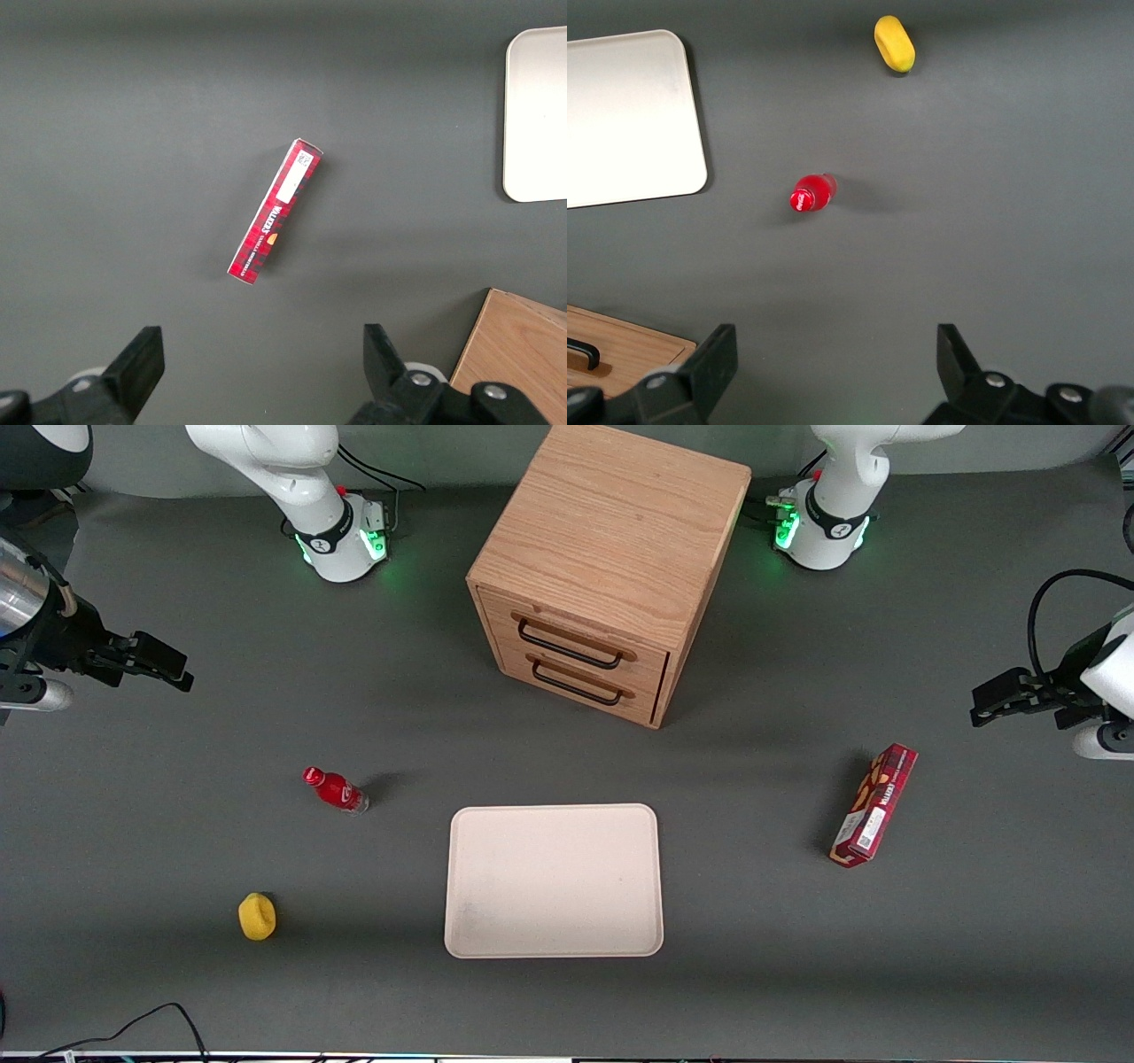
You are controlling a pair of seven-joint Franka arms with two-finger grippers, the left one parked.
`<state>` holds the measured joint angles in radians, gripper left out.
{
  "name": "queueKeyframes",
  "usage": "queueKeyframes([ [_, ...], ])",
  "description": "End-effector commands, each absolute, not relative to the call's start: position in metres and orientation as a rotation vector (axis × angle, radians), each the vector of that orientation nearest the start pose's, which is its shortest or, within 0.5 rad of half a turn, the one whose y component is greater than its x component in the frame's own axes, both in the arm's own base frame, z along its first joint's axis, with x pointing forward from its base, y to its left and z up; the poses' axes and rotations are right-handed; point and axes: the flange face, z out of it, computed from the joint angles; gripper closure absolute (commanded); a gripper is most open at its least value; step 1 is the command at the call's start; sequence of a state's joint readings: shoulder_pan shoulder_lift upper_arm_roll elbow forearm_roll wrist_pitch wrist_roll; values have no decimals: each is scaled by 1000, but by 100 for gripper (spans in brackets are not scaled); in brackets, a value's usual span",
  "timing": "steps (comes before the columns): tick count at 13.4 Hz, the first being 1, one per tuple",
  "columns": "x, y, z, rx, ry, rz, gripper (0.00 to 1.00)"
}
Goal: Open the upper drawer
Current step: 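Move the right gripper toward the upper drawer's black handle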
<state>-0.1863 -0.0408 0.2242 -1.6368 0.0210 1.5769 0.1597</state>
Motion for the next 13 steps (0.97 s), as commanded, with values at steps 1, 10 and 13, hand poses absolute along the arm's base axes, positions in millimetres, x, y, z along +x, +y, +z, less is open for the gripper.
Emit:
queueKeyframes([
  [1, 535, 25, 617, -3107, 205, 45, 0],
  [10, 533, 225, 599, -2874, -543, 39, 0],
  [13, 531, 309, 563, -2733, -790, 89, 0],
])
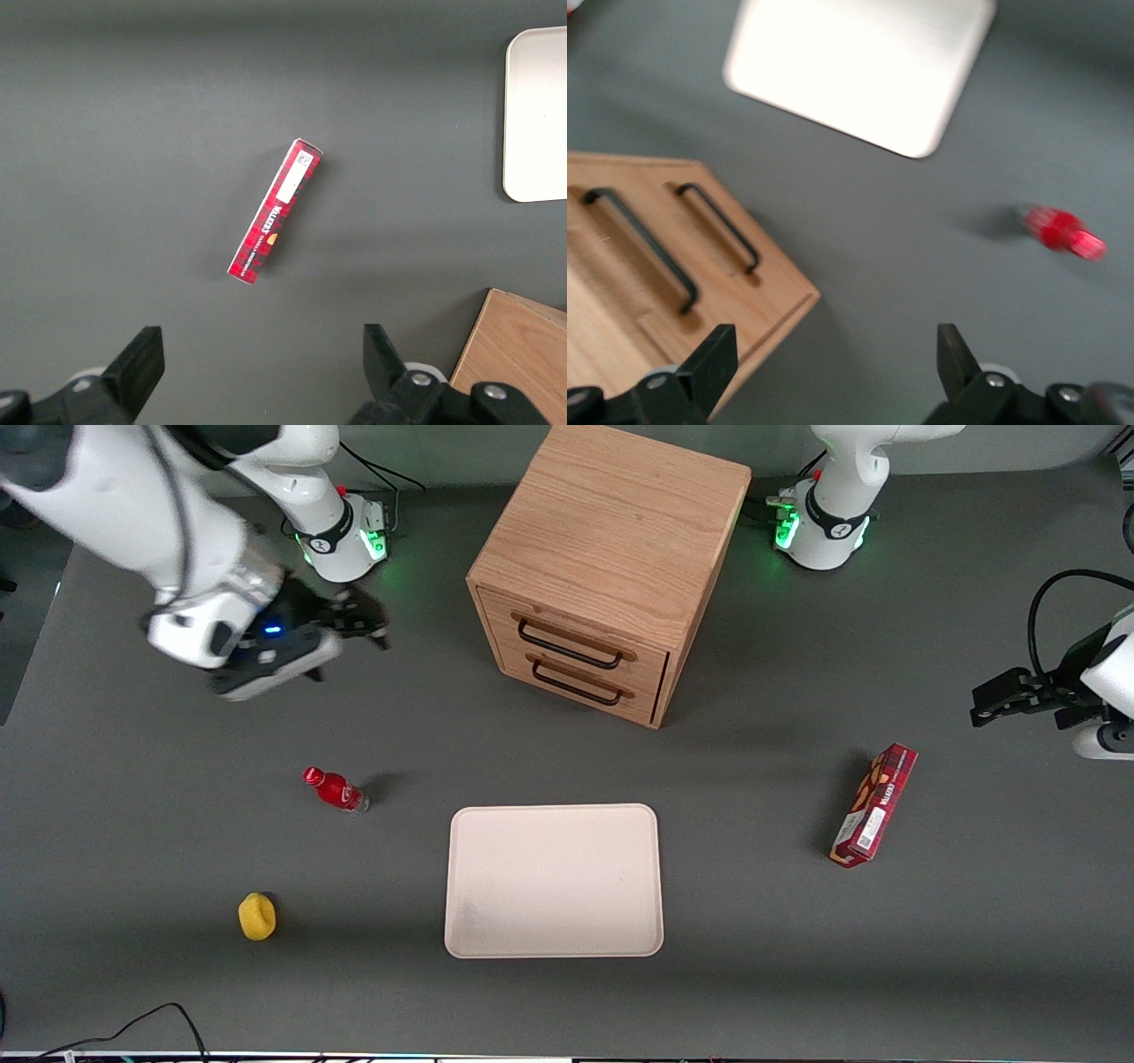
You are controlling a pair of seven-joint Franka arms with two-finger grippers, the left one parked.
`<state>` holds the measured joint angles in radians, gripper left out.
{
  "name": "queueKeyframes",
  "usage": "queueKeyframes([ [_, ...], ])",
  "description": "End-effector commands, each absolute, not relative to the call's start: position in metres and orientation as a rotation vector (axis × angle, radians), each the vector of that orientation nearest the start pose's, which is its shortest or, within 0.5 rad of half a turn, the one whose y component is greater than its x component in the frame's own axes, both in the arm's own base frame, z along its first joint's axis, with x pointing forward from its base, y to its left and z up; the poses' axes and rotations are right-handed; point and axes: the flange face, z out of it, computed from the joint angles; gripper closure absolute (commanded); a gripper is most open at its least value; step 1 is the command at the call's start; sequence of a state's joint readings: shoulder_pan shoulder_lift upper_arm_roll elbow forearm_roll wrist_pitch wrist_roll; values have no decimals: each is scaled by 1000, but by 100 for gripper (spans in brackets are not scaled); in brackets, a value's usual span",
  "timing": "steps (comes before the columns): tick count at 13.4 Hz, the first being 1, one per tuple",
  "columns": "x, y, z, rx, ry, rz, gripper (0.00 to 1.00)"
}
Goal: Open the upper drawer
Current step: 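Move the right gripper toward the upper drawer's black handle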
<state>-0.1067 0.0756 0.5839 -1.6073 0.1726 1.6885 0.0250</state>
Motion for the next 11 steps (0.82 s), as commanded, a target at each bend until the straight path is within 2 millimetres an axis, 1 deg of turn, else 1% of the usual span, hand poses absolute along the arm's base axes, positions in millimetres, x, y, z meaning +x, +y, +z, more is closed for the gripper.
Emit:
queueKeyframes([
  [1, 532, 334, 548, -2655, -929, 91, 0],
  [2, 534, 352, 535, -2581, -1047, 78, 0],
  [4, 540, 380, 503, -2502, -1252, 43, 0],
  [5, 535, 397, 491, -2473, -1338, 23, 0],
  [6, 531, 412, 484, -2460, -1375, 1, 0],
  [7, 522, 427, 475, -2442, -1401, 8, 0],
  [9, 514, 442, 454, -2413, -1422, 60, 0],
  [10, 507, 451, 447, -2398, -1441, 78, 0],
  [11, 503, 456, 445, -2394, -1452, 78, 0],
])
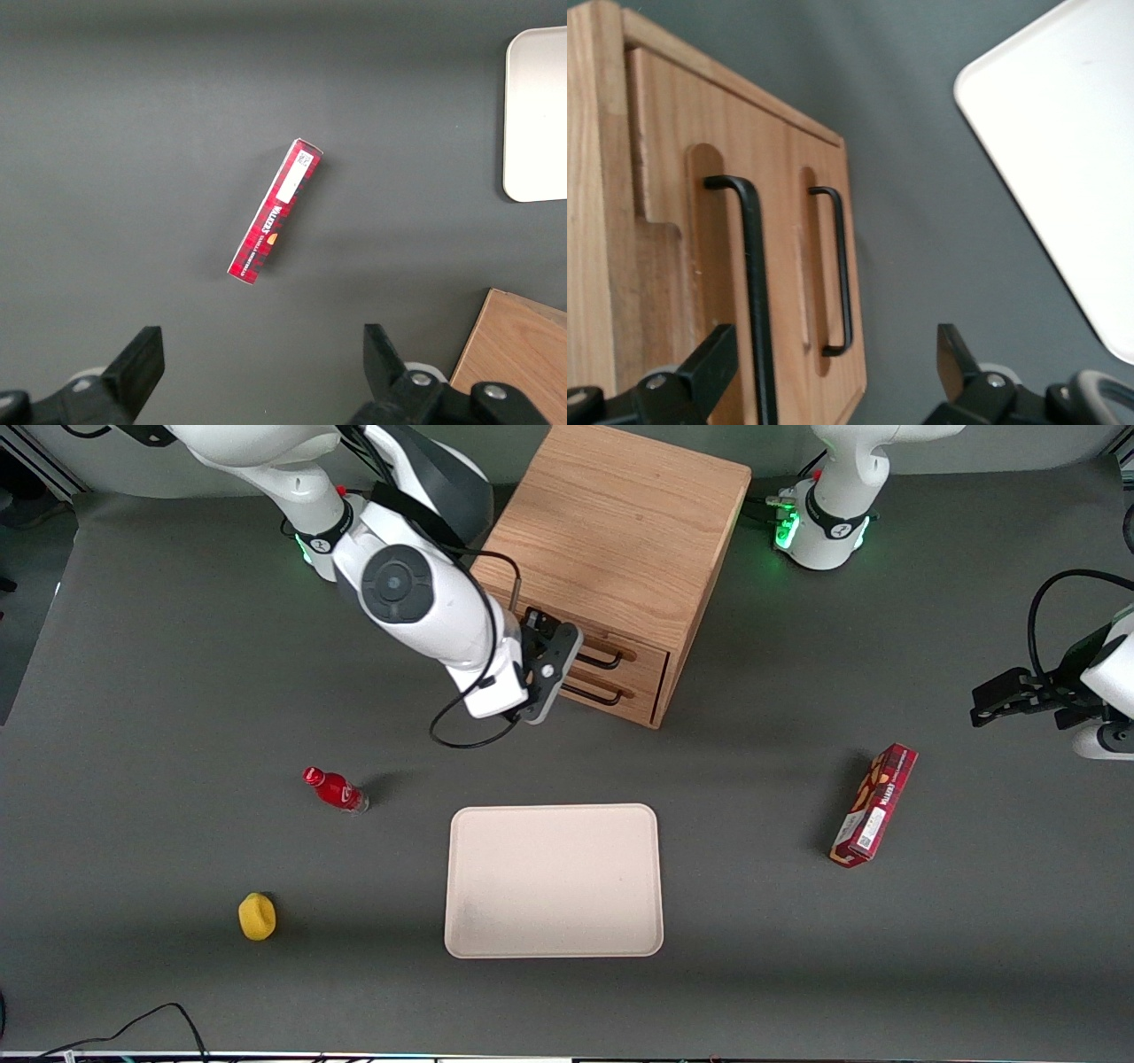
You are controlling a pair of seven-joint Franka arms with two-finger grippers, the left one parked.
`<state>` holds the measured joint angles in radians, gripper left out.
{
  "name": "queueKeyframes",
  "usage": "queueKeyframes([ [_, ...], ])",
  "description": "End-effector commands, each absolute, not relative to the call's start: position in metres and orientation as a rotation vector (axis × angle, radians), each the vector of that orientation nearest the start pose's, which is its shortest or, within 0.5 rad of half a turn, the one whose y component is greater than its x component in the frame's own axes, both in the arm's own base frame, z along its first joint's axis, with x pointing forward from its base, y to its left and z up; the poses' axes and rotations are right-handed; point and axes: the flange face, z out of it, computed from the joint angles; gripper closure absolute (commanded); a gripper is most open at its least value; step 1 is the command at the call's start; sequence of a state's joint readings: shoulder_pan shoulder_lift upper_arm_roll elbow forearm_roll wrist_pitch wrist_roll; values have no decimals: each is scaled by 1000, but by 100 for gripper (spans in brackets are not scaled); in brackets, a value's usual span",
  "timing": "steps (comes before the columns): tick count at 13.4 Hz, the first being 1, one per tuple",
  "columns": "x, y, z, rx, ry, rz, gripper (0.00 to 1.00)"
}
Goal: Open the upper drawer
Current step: 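Hook the right gripper fingers around the upper drawer's black handle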
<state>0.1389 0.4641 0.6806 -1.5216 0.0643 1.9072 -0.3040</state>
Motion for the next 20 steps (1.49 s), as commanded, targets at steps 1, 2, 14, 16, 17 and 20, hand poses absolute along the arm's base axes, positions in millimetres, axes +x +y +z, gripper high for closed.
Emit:
queueKeyframes([
  [1, 499, 459, 439, -2395, -1464, 85, 0],
  [2, 497, 459, 434, -2394, -1474, 93, 0],
  [14, 501, 469, 391, -2421, -1591, -3, 0],
  [16, 508, 466, 390, -2418, -1601, -35, 0],
  [17, 514, 460, 390, -2419, -1609, -43, 0],
  [20, 541, 437, 394, -2438, -1609, -80, 0],
])
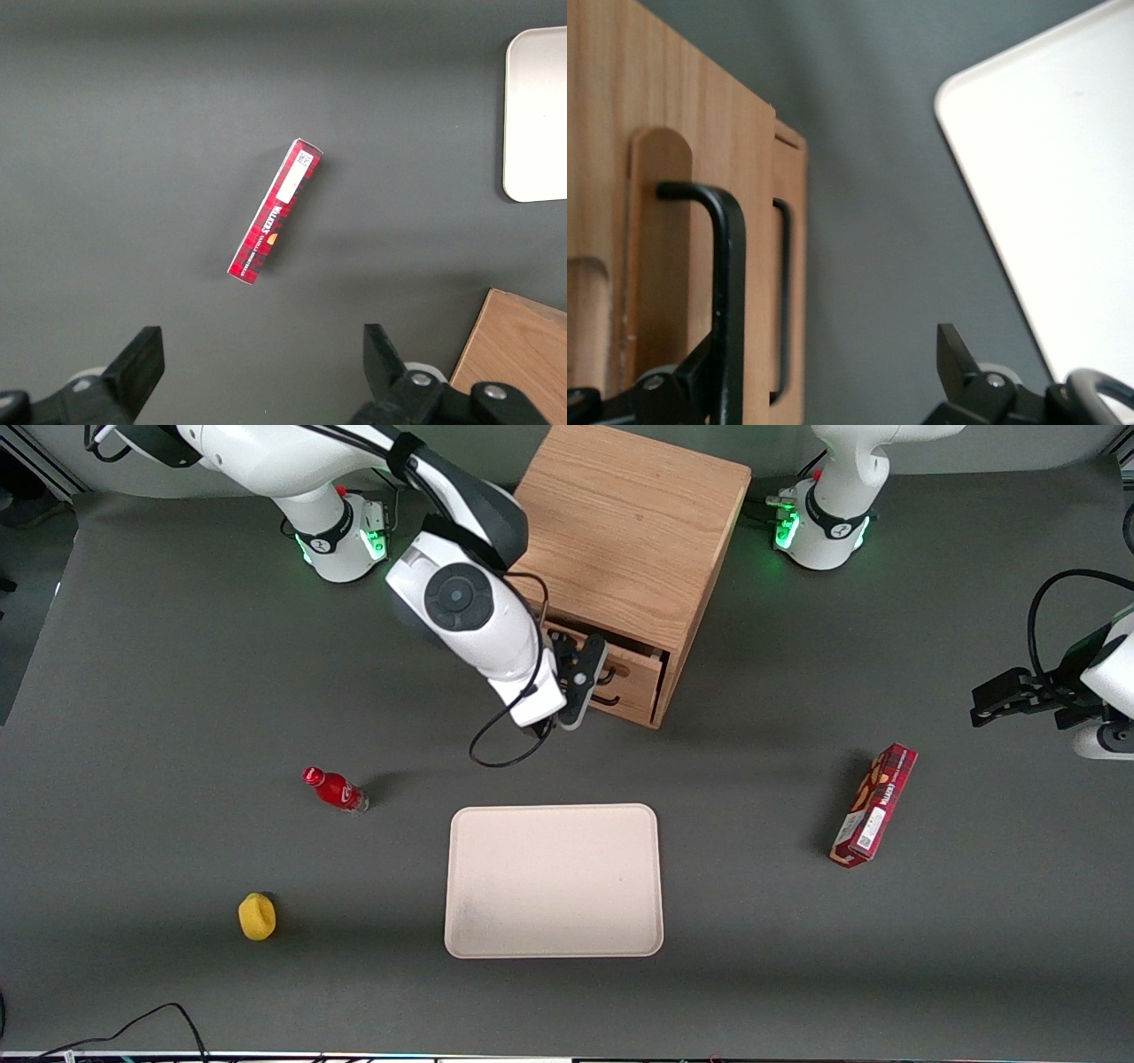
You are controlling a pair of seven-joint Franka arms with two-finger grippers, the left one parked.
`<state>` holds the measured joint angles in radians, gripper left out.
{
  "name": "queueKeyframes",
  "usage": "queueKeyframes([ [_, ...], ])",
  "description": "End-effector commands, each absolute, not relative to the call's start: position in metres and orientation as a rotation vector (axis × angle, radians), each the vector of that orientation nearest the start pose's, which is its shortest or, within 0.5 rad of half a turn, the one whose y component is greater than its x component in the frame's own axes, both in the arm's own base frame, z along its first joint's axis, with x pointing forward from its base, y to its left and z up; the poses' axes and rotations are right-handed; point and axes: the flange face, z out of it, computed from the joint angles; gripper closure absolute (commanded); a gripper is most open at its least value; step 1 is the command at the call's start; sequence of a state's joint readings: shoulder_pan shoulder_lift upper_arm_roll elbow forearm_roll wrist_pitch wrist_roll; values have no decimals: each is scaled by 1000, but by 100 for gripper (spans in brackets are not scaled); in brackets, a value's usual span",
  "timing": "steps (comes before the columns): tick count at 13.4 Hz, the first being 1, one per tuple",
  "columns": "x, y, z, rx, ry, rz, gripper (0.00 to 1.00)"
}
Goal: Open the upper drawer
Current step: 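Pull the upper drawer outward by its handle with the right gripper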
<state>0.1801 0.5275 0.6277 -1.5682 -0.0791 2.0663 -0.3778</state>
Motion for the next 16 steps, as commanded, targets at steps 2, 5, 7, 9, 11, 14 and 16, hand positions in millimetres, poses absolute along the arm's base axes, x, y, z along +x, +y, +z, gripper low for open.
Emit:
queueKeyframes([
  [2, 557, 421, 393, -2478, -1575, -92, 0],
  [5, 581, 401, 405, -2512, -1546, -146, 0],
  [7, 599, 383, 409, -2535, -1540, -179, 0],
  [9, 617, 365, 412, -2550, -1540, -267, 0],
  [11, 626, 356, 412, -2557, -1545, -316, 0],
  [14, 644, 337, 409, -2568, -1555, -395, 0],
  [16, 647, 333, 411, -2575, -1548, -411, 0],
])
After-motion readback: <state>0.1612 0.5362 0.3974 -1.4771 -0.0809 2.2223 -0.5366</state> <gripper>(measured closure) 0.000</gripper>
